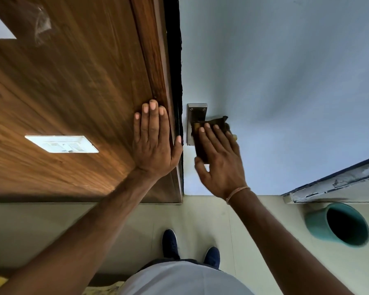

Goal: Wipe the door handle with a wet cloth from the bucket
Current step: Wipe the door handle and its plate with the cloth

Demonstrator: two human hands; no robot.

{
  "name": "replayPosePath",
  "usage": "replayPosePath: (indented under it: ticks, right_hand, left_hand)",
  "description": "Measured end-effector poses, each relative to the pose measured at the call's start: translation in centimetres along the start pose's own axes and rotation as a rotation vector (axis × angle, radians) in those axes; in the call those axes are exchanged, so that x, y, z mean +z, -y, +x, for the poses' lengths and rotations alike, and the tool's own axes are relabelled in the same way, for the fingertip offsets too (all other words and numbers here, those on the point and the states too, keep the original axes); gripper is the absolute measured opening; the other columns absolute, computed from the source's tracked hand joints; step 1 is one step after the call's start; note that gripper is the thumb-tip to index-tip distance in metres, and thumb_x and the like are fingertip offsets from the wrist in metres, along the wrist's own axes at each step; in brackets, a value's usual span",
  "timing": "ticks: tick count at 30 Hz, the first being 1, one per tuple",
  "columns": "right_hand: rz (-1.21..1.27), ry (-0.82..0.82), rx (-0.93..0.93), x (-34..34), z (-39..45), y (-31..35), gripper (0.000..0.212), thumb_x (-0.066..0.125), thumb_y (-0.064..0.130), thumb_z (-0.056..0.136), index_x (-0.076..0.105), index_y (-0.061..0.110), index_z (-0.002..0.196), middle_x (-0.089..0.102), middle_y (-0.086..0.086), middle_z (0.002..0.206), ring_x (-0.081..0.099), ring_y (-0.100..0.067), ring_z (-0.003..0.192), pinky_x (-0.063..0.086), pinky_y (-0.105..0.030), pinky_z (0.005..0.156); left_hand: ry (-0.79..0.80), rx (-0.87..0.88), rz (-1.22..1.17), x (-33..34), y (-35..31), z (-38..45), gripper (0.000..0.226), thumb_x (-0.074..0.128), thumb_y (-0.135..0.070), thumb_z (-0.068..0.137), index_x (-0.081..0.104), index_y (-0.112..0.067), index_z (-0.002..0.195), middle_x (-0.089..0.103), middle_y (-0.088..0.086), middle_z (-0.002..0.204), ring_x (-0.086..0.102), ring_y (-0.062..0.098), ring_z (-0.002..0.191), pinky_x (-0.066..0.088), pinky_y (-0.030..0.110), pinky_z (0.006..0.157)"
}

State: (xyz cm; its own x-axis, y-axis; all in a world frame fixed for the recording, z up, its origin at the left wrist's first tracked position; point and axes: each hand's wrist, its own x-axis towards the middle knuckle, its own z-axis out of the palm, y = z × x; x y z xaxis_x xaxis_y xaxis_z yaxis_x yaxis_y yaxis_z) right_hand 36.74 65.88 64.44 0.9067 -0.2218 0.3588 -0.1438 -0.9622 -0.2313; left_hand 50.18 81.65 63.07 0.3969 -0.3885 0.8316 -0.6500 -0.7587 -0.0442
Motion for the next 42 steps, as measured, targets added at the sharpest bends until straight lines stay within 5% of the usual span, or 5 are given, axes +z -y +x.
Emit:
replayPosePath:
  ticks: [7,14,18,32,42]
  right_hand:
    - [-0.071,-0.109,0.066,0.4,1.4,-0.1,0.058,0.05,0.019,0.099,0.051,0.016,0.157,0.055,-0.005,0.159,0.047,-0.03,0.151,0.035,-0.05,0.123]
    - [-0.047,-0.181,0.142,-0.2,1.4,-3.1,0.045,0.05,0.026,0.099,0.067,0.023,0.141,0.07,0.005,0.141,0.063,-0.025,0.134,0.042,-0.044,0.109]
    - [-0.08,-0.221,0.011,1.3,2.6,0.2,0.047,0.055,0.017,0.098,0.064,0.017,0.145,0.07,-0.002,0.142,0.064,-0.031,0.131,0.044,-0.044,0.107]
    - [-0.069,-0.269,-0.057,2.6,2.0,-0.3,0.051,0.059,0.009,0.097,0.062,0.016,0.148,0.067,-0.004,0.147,0.061,-0.031,0.137,0.043,-0.046,0.114]
    - [0.054,-0.301,0.206,3.4,-0.6,-3.7,0.064,0.06,0.001,0.084,0.064,0.014,0.146,0.066,-0.003,0.148,0.056,-0.032,0.141,0.043,-0.045,0.11]
  left_hand:
    - [0.009,-0.016,0.021,-0.3,0.1,-0.1,0.099,0.068,-0.038,0.094,0.01,0.0,0.166,0.027,0.027,0.166,0.002,0.031,0.166,0.016,0.052,0.134]
    - [0.011,-0.007,0.022,-0.3,-0.4,0.0,0.102,0.073,-0.036,0.091,0.015,0.002,0.165,0.035,0.028,0.165,0.009,0.034,0.166,0.019,0.053,0.134]
    - [0.024,-0.015,0.021,-0.5,-0.3,-0.1,0.103,0.072,-0.037,0.092,0.011,0.003,0.165,0.031,0.03,0.164,0.025,0.044,0.158,0.02,0.055,0.133]
    - [0.009,-0.043,0.014,0.0,-0.7,-0.3,0.1,0.066,-0.039,0.096,0.006,0.0,0.167,0.026,0.029,0.164,0.013,0.038,0.164,0.015,0.053,0.134]
    - [0.004,-0.05,0.012,0.0,-1.0,-0.7,0.104,0.07,-0.038,0.093,0.007,0.001,0.167,0.013,0.025,0.174,0.003,0.033,0.166,0.016,0.054,0.134]
